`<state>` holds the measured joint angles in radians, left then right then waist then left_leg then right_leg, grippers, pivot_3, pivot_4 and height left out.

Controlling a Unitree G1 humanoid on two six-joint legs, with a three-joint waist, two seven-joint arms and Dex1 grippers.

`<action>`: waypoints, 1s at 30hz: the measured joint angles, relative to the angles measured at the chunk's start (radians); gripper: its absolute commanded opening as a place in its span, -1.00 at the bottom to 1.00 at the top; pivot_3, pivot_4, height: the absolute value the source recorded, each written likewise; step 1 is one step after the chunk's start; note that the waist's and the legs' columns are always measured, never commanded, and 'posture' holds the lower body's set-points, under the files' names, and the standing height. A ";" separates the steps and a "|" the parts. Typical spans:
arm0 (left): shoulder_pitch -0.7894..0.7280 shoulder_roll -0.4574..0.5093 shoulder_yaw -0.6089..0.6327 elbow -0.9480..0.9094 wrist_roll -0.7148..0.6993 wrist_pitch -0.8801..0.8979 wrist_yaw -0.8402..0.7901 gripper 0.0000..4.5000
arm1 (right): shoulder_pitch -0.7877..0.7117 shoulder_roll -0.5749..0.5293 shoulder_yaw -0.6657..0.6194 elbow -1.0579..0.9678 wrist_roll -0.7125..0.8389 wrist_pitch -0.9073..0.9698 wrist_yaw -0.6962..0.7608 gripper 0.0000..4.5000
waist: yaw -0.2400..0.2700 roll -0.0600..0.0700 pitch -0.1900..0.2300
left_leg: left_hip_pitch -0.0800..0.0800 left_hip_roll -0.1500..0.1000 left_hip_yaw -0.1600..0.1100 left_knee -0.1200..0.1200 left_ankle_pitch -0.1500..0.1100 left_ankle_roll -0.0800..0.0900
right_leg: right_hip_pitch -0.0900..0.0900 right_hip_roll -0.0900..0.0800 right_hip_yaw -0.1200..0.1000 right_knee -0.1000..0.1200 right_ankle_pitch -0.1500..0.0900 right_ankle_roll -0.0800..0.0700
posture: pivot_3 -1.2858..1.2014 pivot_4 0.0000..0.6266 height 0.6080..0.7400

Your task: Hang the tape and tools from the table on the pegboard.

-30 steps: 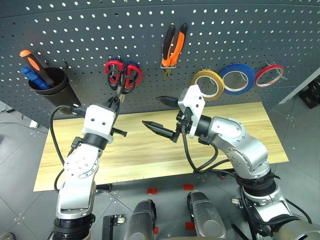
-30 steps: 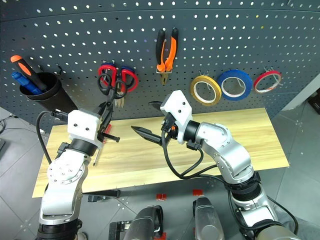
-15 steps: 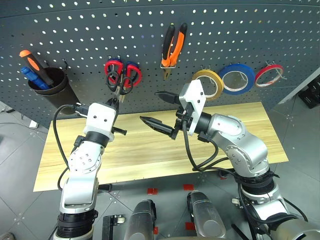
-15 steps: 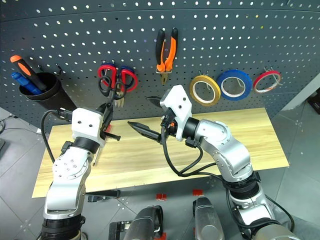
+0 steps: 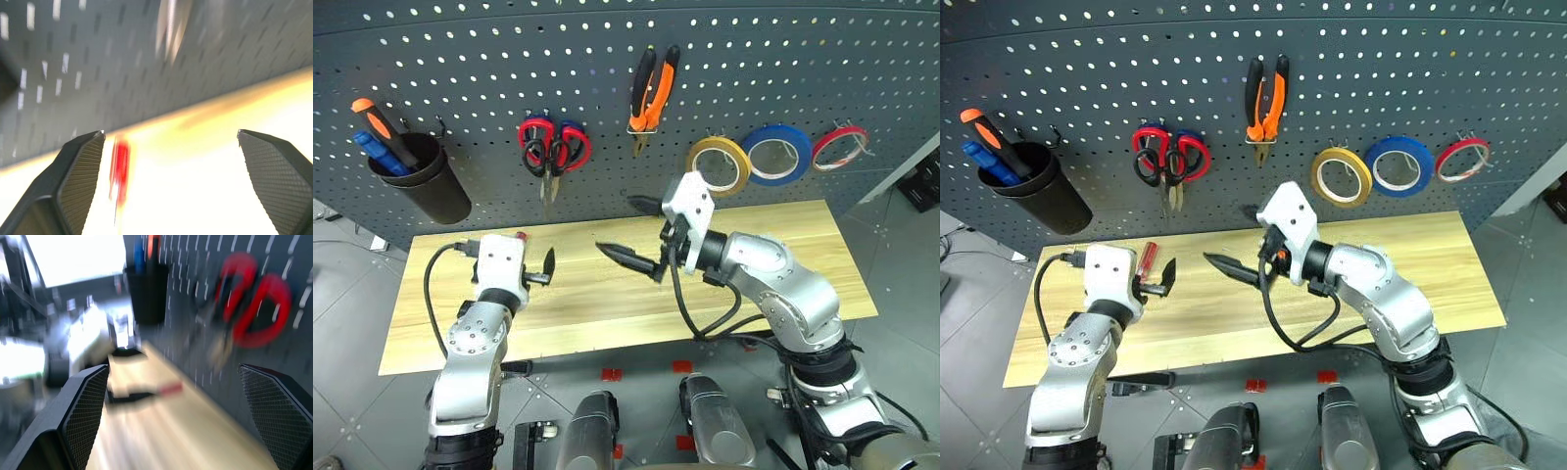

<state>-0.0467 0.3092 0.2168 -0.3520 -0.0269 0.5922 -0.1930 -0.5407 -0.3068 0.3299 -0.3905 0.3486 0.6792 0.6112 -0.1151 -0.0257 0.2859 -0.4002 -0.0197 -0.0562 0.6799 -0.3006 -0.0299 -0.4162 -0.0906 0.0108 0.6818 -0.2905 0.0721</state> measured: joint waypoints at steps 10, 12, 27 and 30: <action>-0.124 0.129 0.083 0.230 -0.092 0.160 -0.073 0.98 | -0.034 0.117 0.125 -0.003 -0.029 0.153 -0.081 1.00 | 0.003 -0.002 0.004 | 0.000 0.001 -0.001 0.000 0.000 0.000 | -0.001 0.001 0.000 0.000 0.001 -0.001 | -0.10 0.13 1.00; -0.168 0.146 0.088 0.295 -0.095 0.163 -0.076 0.98 | -0.072 0.152 0.134 0.010 -0.041 0.177 -0.100 1.00 | 0.003 -0.002 0.006 | 0.000 0.001 -0.001 0.000 0.000 0.000 | -0.002 0.001 0.000 0.000 0.001 -0.001 | -0.10 0.19 1.00; -0.316 0.178 0.100 0.514 -0.113 0.196 -0.055 0.98 | -0.122 0.205 0.120 -0.032 -0.044 0.362 -0.173 1.00 | -0.001 -0.005 0.101 | -0.004 0.003 0.001 0.000 0.000 0.000 | -0.007 0.002 0.000 0.001 0.001 -0.002 | -0.12 0.63 1.00; -0.314 0.173 0.099 0.515 -0.116 0.206 -0.050 0.98 | -0.121 0.206 0.120 -0.057 -0.033 0.392 -0.181 1.00 | 0.000 -0.005 0.123 | -0.007 0.004 0.002 0.000 0.000 0.000 | -0.009 0.003 0.000 0.001 0.001 -0.002 | -0.13 0.67 1.00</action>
<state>-0.3608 0.4819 0.3154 0.1631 -0.1426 0.7985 -0.2425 -0.6621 -0.1009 0.4499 -0.4477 0.3154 1.0715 0.4300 -0.1147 -0.0307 0.4084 -0.4068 -0.0153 -0.0547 0.6801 -0.3006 -0.0299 -0.4256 -0.0877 0.0104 0.6833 -0.2895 0.0704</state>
